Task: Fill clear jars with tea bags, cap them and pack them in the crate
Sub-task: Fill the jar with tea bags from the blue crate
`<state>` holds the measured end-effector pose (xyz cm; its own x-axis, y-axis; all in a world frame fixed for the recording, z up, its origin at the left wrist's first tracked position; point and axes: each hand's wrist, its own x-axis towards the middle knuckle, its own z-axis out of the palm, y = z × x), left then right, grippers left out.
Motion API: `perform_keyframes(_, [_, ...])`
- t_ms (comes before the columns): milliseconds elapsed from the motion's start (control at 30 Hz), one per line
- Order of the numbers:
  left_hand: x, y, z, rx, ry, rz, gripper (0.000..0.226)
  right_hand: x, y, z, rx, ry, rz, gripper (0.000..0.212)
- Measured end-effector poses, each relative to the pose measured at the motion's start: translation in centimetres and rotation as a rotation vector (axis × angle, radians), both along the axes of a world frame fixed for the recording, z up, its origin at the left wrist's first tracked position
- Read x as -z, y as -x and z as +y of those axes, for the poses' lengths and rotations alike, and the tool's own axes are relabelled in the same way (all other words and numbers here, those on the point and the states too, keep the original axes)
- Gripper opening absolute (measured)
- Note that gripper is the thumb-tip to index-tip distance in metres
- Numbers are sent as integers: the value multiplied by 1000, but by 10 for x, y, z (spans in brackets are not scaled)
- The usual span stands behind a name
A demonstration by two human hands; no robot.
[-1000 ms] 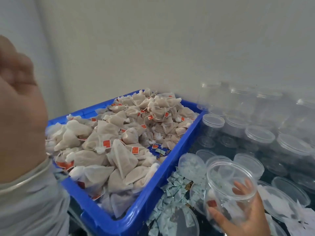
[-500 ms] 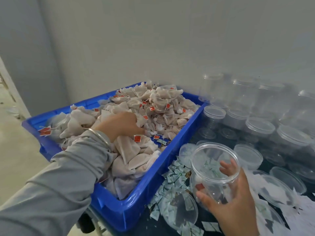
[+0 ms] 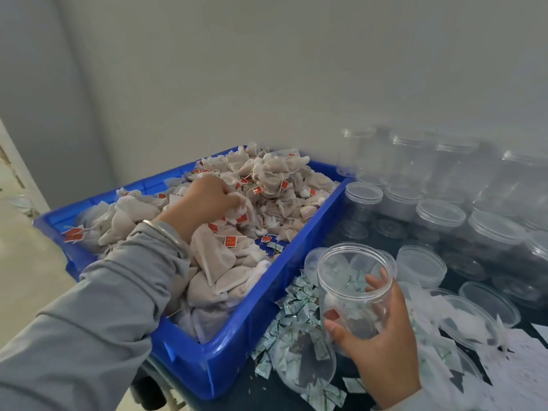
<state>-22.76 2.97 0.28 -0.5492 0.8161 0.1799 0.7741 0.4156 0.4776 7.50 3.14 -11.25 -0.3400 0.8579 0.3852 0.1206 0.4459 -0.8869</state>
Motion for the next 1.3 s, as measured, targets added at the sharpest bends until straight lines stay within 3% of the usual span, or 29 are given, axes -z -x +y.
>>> perform_keyframes(100, [-18,-21,0,93,-165,-140,25,3,-4,3,12,35,13,104])
perform_keyframes(200, [-38,-49,4,235,-292,-497,17,7,-6,7,40,48,39,104])
perform_keyframes(367, [-51,-95,14,652,-249,-920,15,15,-12,15,81,39,96,101])
perform_keyframes(433, [-49,-110,20,763,-154,-975,22,17,-15,19,106,30,90,103])
perform_keyframes(567, [-32,-135,30,805,105,-696,11,16,-16,21,152,-34,71,104])
perform_keyframes(633, [-16,-146,34,789,149,-466,12,16,-13,21,165,-46,63,105])
perform_keyframes(700, [-4,-154,35,813,129,-349,16,18,-12,21,175,-20,64,105])
perform_keyframes(867, [-7,-138,33,753,-101,-583,9,22,-17,26,202,75,154,103])
perform_keyframes(1000, [-7,-91,46,359,-398,-575,13,21,-16,21,209,68,206,105])
perform_keyframes(1100, [0,-50,55,115,-488,-634,10,19,-14,16,269,-21,222,104])
perform_keyframes(1200, [22,-27,62,-9,-334,-382,15,21,-12,15,231,41,263,106])
perform_keyframes(1300, [47,-28,67,93,-12,-79,16,21,-10,13,231,46,270,107])
